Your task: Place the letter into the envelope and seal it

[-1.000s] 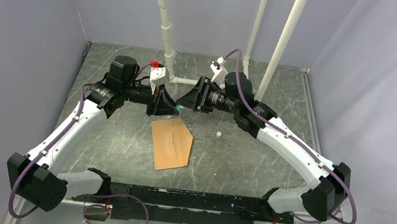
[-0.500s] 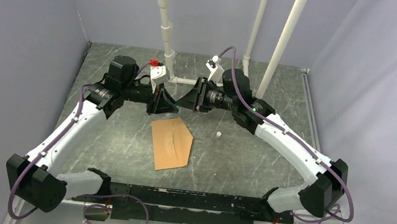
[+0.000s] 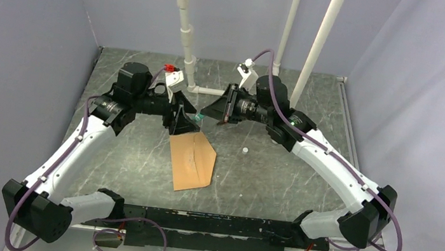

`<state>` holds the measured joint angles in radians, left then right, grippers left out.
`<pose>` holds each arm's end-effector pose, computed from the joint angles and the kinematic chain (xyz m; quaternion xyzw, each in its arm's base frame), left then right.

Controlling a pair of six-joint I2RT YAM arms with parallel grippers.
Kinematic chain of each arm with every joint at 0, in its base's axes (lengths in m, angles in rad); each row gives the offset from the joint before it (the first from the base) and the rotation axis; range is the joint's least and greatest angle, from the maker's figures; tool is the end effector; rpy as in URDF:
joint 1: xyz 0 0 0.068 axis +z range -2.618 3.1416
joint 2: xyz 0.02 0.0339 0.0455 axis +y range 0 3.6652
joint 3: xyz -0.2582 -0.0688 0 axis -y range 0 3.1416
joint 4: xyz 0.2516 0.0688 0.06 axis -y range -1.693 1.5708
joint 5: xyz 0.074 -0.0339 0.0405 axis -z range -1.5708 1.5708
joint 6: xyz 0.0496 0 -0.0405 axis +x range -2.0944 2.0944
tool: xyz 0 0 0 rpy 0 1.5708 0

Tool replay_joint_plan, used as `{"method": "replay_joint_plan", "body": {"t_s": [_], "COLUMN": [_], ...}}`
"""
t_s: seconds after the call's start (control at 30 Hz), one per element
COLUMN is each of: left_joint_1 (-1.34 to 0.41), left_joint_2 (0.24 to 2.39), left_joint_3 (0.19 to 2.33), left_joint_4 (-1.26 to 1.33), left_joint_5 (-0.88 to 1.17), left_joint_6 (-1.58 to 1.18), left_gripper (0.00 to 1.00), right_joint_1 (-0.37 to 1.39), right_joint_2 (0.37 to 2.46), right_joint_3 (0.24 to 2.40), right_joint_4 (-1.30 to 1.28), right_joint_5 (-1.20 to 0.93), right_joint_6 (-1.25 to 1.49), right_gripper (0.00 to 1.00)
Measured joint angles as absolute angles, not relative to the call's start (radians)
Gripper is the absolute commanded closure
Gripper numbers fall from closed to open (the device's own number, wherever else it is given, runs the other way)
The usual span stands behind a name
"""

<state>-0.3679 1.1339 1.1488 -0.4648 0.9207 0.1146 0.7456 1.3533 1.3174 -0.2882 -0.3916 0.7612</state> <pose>0.2238 -0.1286 0.3660 0.4106 0.6804 -0.4334 0.4249 0.2307 0.2388 0.3784 -0.1074 0.7973 0.5069 0.3096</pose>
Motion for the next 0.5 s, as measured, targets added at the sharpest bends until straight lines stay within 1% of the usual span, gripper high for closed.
{"method": "replay_joint_plan", "body": {"t_s": [0.1,0.2,0.37,0.43,0.5], "left_joint_1": [-0.368,-0.368,-0.368,-0.369,-0.373], "left_joint_2": [1.139,1.152,1.172,1.171,1.171], "left_joint_3": [1.159,1.164,1.164,1.164,1.164], "left_joint_4": [-0.468,-0.463,-0.461,-0.456,-0.454], "left_joint_5": [0.927,0.947,0.967,0.972,0.975], "left_joint_6": [0.105,0.09,0.084,0.084,0.081], "left_gripper": [0.25,0.33,0.59,0.64,0.71], "right_joint_1": [0.74,0.736,0.734,0.731,0.727], "right_joint_2": [1.332,1.317,1.311,1.311,1.311], "right_joint_3": [1.325,1.325,1.322,1.317,1.314], "right_joint_4": [-0.292,-0.288,-0.28,-0.275,-0.274], "right_joint_5": [-0.399,-0.41,-0.428,-0.432,-0.429], "right_joint_6": [0.763,0.77,0.791,0.797,0.798], "right_gripper": [1.0,1.0,1.0,1.0,1.0]}}
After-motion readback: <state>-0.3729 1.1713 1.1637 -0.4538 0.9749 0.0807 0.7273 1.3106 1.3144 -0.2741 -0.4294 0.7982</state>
